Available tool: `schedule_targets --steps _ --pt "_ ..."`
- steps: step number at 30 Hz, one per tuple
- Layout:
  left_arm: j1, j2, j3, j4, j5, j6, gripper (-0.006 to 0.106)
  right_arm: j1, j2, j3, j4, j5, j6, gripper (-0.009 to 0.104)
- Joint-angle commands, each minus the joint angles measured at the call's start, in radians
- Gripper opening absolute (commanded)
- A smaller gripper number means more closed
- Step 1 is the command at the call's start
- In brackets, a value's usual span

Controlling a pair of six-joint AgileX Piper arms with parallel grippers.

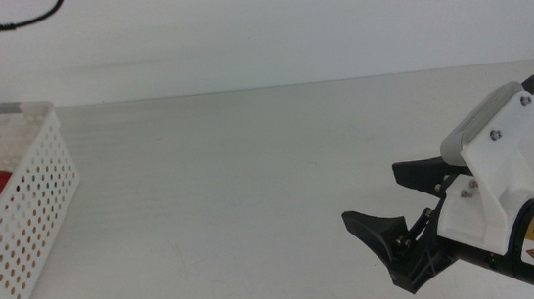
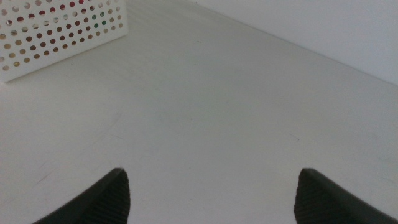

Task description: Use arms to grab the bottles and put them into the dustbin to the left of the table.

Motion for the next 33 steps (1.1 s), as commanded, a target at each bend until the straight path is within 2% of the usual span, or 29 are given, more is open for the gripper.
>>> schedule_targets --steps 1,5,10,21,24,25,28,33 --pt "0.0 -0.043 -0.042 -0.003 0.01 -0.025 -0.005 0.004 -0.021 -0.021 -0.011 -0.066 -0.012 0.072" --pt "0.0 -0.032 -0.041 0.004 0.012 -0.108 -0.005 0.004 -0.021 -0.021 -0.011 -0.066 -0.012 0.072" --pt "0.002 0.001 -0.041 0.003 0.036 -0.002 -0.005 0.004 -0.021 -0.021 -0.011 -0.066 -0.012 0.072" --pt "0.031 0.084 -0.041 -0.035 0.068 0.036 -0.005 0.004 -0.021 -0.021 -0.011 -0.066 -0.012 0.072" --pt "0.031 0.084 -0.041 -0.032 0.068 0.036 0.0 0.004 -0.021 -0.021 -0.011 -0.066 -0.012 0.072" --pt "0.03 0.087 -0.041 -0.048 0.068 0.049 0.019 0.004 -0.021 -0.021 -0.011 -0.066 -0.012 0.072" --pt "0.03 0.089 -0.041 -0.062 0.068 0.087 0.039 0.004 -0.021 -0.021 -0.011 -0.066 -0.012 0.072" --pt "0.03 0.09 -0.041 -0.047 0.068 0.127 0.082 0.004 -0.021 -0.021 -0.011 -0.066 -0.012 0.072"
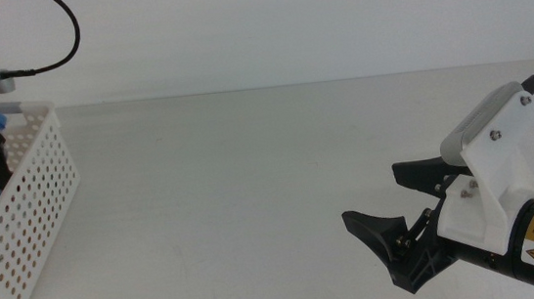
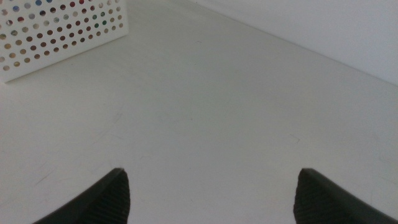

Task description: Use arms to grab the bottles and put them into the dustbin to the left of the table.

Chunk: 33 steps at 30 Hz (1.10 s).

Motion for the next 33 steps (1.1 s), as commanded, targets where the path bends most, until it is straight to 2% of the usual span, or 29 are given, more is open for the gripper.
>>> schedule_targets --steps 1,6,11,14,25,33 --pt "-0.001 -0.058 -0.036 -0.015 0.081 0.007 0.091 0.004 -0.021 -0.021 -0.011 -0.066 -0.012 0.072" --pt "-0.019 -0.077 -0.037 -0.013 0.081 -0.01 0.09 0.004 -0.021 -0.021 -0.011 -0.066 -0.012 0.072" --pt "-0.067 -0.13 -0.037 0.076 0.081 -0.065 0.09 0.004 -0.021 -0.021 -0.011 -0.066 -0.012 0.072" --pt "-0.095 -0.173 -0.037 0.098 0.081 -0.093 0.09 0.004 -0.021 -0.021 -0.011 -0.066 -0.012 0.072" --pt "-0.22 -0.41 -0.036 0.045 0.04 -0.192 0.09 0.004 -0.021 -0.021 -0.011 -0.066 -0.012 0.072" --pt "-0.348 -0.569 0.012 0.042 -0.007 -0.275 0.09 0.004 -0.021 -0.021 -0.011 -0.066 -0.012 0.072"
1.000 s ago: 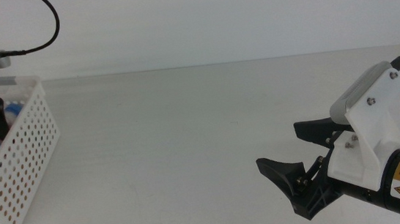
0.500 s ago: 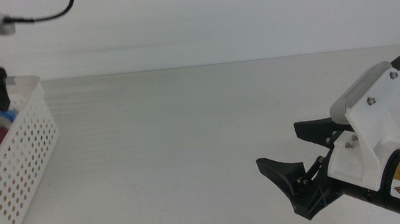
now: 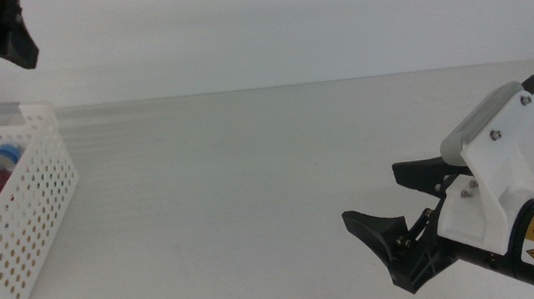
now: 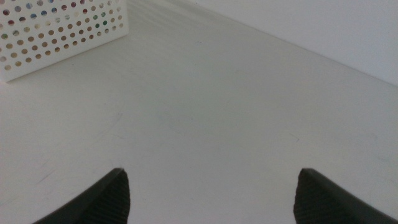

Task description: Use arms to grab the bottles and put them into the dustbin to the left of the table.

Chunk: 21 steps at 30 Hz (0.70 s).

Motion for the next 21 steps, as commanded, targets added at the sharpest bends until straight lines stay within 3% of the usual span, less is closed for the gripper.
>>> schedule_targets --steps 1,11,21 --pt "-0.037 -0.097 0.029 -0.005 -0.051 -0.034 0.09 0.004 -0.021 -0.021 -0.011 -0.066 -0.012 0.072" --pt "-0.069 -0.396 0.429 -0.001 -0.336 -0.069 0.09 0.004 -0.021 -0.021 -0.011 -0.066 -0.012 0.072" --pt "-0.069 -0.595 0.629 0.005 -0.454 -0.069 0.09 0.004 -0.021 -0.021 -0.011 -0.066 -0.012 0.072"
